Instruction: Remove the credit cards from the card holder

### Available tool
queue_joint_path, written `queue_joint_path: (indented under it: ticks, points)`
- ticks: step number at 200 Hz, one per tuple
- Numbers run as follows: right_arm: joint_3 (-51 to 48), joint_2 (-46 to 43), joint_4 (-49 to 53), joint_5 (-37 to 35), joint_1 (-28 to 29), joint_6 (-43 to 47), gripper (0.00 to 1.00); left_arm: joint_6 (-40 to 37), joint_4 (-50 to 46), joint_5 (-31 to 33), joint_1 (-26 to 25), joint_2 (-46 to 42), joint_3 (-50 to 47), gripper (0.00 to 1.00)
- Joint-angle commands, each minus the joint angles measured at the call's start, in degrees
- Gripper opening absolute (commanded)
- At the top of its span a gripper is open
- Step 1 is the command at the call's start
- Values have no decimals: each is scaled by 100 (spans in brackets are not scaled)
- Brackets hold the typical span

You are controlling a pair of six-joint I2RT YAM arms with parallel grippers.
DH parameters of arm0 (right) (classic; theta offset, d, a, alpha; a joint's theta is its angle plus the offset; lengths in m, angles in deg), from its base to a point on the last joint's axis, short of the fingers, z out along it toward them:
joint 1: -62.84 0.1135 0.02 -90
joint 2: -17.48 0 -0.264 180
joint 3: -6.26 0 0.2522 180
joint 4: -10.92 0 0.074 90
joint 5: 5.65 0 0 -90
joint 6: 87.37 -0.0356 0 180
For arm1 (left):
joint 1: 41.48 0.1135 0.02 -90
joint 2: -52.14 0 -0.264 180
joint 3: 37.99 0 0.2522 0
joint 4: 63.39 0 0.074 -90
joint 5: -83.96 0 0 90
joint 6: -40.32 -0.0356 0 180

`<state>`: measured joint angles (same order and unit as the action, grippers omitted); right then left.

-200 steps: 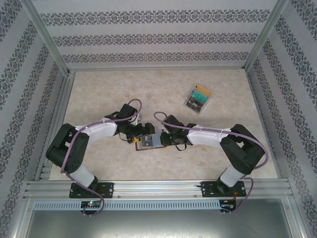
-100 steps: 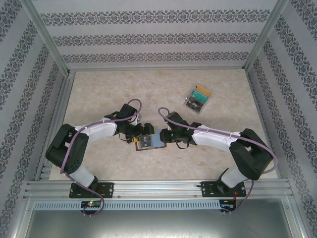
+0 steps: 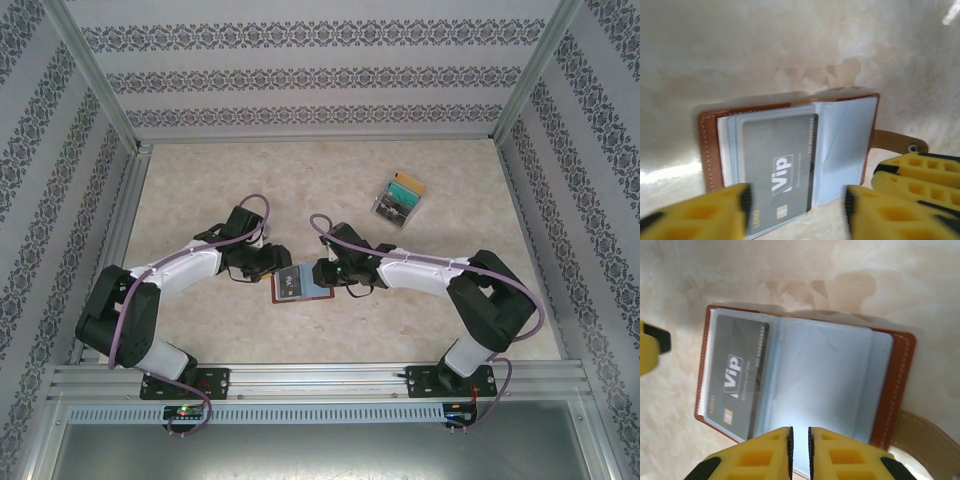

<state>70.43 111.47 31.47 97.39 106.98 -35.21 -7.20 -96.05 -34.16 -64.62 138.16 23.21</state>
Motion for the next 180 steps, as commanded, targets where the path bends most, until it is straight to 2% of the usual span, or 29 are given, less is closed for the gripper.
queue_joint_path:
  ticks: [1, 12, 44, 180]
  points:
    - [247, 216, -263, 320, 52, -223, 20, -89, -220, 43, 54, 216, -95, 18]
    - [257, 299, -416, 449, 34, -349, 21, -74, -167, -32, 54, 362, -103, 8]
    - [345, 563, -654, 756, 26, -546, 22, -54, -86, -104, 50, 572, -168, 4]
    - [441, 1218, -1019, 1310, 10, -881, 22, -46, -150, -55, 54, 662, -280, 4]
